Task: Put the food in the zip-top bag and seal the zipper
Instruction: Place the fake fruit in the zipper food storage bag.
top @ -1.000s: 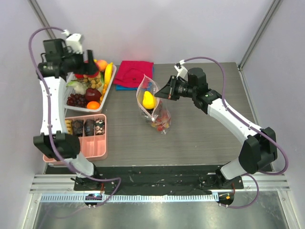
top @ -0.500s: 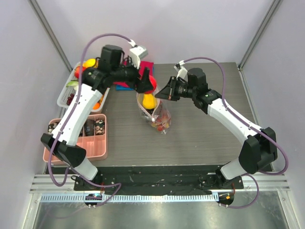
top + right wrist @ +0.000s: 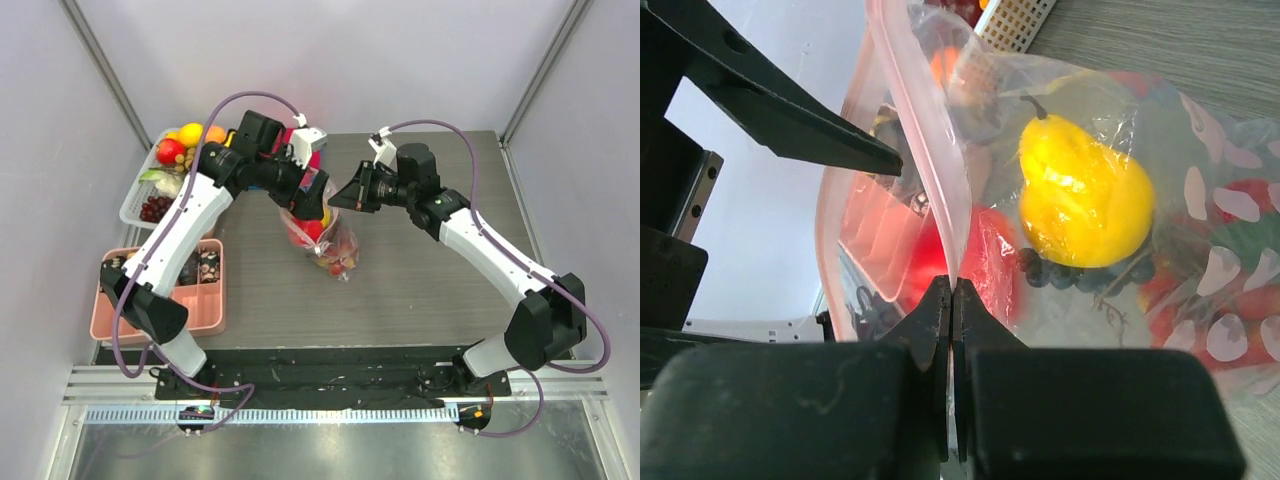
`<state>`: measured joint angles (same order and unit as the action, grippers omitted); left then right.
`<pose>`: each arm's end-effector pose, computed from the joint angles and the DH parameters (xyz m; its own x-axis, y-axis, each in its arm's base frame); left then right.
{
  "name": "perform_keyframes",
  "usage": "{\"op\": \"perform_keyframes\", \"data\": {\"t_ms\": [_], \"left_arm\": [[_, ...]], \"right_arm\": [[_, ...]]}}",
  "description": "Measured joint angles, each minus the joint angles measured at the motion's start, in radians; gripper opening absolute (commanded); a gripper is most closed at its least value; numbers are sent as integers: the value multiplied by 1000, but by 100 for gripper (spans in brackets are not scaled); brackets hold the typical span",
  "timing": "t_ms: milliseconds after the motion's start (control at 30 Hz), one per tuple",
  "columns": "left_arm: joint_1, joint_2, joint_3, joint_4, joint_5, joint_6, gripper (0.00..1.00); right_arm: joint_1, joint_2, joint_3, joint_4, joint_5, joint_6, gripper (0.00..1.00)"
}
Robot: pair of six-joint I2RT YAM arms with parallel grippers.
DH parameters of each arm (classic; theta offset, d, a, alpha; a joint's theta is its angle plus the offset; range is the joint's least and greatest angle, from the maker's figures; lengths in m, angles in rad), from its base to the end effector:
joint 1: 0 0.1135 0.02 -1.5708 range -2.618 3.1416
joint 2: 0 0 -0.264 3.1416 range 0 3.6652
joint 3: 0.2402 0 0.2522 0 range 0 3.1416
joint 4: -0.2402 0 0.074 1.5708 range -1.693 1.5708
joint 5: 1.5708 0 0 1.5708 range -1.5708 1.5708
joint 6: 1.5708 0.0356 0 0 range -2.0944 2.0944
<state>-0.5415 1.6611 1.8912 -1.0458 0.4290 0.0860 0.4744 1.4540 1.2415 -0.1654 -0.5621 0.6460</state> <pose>0.2850 -0.1887 0.4132 -0.5605 0.4283 -0.7088 0.7640 0.5978 -0.2429 0.2921 0.1713 0.3443 -0.7600 0.1823 -0.6238 -0.4629 0.5218 0.7165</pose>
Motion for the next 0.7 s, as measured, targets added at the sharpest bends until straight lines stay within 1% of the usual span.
{"op": "perform_keyframes", "data": {"t_ms": [167,267,367,533,600,700], "left_arm": [[10,-2,43,-38,5,0,100],[62,-26,60,-25,31,-26,100],[212,-82,49,16,64,-61,99],[544,-186,-50,79,71,-74,100],[639,-193,-95,88,71,-74,100],[746,-160,-158,95,72,-71,100]], "right_arm": [[2,-8,0,0,-1,0,1],[2,-8,0,0,-1,-1,1],[2,-8,0,0,-1,-5,1],[2,-8,0,0,-1,-16,1],[2,-8,0,0,-1,-18,1],[2,-8,0,0,-1,-20,1]]}}
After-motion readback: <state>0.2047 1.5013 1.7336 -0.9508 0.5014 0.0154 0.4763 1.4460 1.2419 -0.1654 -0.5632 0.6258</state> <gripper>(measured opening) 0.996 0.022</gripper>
